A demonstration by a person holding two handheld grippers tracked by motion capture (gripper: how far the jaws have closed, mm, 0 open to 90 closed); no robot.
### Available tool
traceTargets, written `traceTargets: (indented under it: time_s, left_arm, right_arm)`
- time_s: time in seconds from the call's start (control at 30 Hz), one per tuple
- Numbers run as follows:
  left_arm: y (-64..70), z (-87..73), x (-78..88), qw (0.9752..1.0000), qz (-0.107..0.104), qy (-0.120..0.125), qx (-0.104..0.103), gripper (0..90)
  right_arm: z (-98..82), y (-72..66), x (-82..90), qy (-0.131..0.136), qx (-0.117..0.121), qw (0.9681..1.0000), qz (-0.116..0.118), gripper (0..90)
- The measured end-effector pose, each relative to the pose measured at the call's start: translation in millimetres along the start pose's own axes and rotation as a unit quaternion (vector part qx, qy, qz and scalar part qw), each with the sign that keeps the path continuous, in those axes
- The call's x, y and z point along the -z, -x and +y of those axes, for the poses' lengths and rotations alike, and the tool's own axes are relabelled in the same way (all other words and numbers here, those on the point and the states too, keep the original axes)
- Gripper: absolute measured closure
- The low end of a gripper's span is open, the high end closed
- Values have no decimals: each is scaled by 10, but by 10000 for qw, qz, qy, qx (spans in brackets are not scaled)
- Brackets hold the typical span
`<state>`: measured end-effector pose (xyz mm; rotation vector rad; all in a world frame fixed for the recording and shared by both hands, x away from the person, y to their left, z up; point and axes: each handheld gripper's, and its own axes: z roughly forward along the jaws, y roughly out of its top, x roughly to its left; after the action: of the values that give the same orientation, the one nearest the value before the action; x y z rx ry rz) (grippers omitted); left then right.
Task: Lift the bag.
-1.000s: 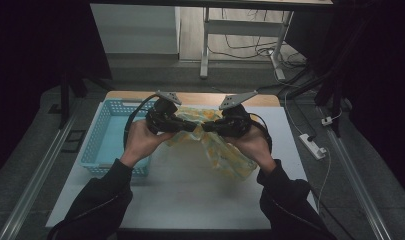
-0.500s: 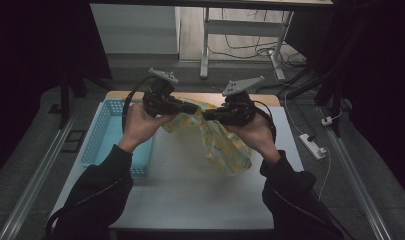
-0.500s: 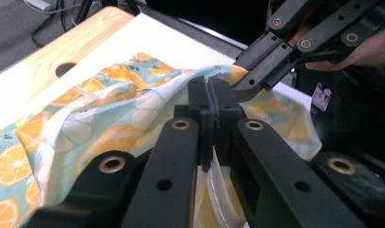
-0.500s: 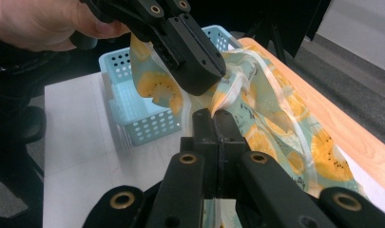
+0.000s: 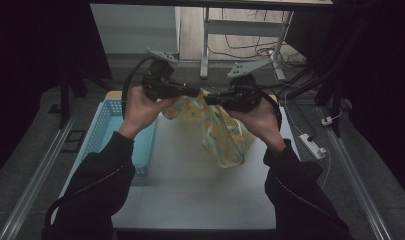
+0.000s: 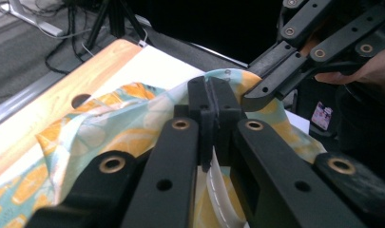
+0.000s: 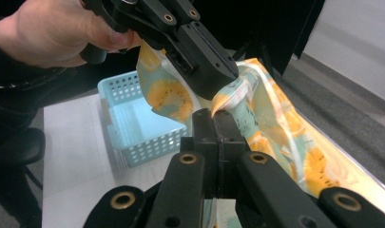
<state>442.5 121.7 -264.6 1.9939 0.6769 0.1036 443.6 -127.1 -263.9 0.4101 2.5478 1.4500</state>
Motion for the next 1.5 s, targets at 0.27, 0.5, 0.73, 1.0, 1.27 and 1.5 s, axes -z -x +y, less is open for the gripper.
traceTargets:
  time_s: [0.27,0.5,0.73,1.0,1.27,1.5]
  left_arm:
    - [-8,217,119,9996,217,142,-65,893]
    - [-18,406,204,9988,398,257,-110,893]
    - [-1,548,256,9978,518,388,-163,893]
    - [-17,535,251,9968,580,486,-252,892]
    - [-168,357,-9,9979,572,243,-177,890]
    - [-218,248,-184,9984,534,-32,-194,888]
  right_arm:
    - [222,49,111,125,58,9997,-182,900]
    - [426,117,204,231,34,9990,-371,900]
    - [536,218,287,367,-94,9975,-594,900]
    - [551,278,406,541,-159,9953,-789,900]
    - [280,395,252,280,-293,9951,-903,900]
    - [129,437,189,210,-350,9956,-846,900]
